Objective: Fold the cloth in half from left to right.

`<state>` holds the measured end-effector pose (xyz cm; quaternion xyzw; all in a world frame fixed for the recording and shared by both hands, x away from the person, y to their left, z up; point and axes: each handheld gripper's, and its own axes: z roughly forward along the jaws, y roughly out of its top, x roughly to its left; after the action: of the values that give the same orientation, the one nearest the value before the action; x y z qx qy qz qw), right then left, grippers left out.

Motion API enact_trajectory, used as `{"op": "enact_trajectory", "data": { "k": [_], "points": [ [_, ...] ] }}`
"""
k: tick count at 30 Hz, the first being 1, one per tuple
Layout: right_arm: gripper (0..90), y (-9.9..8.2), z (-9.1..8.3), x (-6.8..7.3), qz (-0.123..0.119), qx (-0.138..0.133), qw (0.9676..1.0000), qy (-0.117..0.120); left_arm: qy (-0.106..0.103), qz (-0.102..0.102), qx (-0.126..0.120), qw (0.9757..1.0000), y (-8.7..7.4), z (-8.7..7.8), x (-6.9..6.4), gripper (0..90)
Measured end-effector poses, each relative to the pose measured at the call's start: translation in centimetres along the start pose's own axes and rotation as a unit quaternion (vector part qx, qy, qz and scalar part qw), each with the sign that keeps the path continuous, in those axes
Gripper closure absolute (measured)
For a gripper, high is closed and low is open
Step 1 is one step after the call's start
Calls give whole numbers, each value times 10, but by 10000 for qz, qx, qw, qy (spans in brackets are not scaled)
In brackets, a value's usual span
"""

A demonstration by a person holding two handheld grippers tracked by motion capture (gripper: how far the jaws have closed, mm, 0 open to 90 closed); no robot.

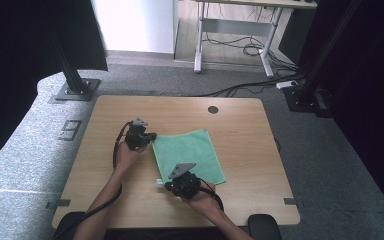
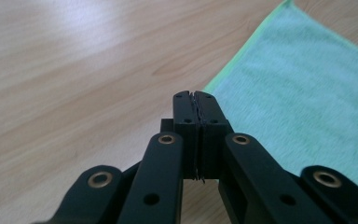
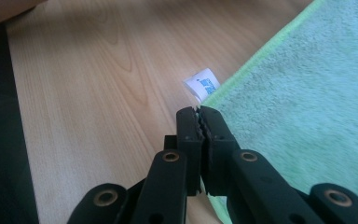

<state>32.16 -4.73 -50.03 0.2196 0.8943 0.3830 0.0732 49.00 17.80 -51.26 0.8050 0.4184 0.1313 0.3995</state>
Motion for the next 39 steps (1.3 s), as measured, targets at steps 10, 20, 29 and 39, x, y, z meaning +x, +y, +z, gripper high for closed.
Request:
{"op": "enact_trajectory", "data": {
  "k": [10, 20, 29, 39],
  "points": [
    [863, -13, -22, -13, 211, -137, 9994, -228, -21, 131, 24, 9999, 23, 14, -17, 880],
    [865, -29, -48, -34, 460, -268, 9972, -533, -59, 214, 9, 9998, 44, 32, -35, 880],
    [867, -46, -62, -51, 685, -274, 9947, -719, -52, 378, 59, 9993, 63, 49, -52, 878],
    [868, -60, -75, -64, 835, -266, 9922, -891, -45, 592, 164, 9981, 81, 67, -71, 876]
  ]
}}
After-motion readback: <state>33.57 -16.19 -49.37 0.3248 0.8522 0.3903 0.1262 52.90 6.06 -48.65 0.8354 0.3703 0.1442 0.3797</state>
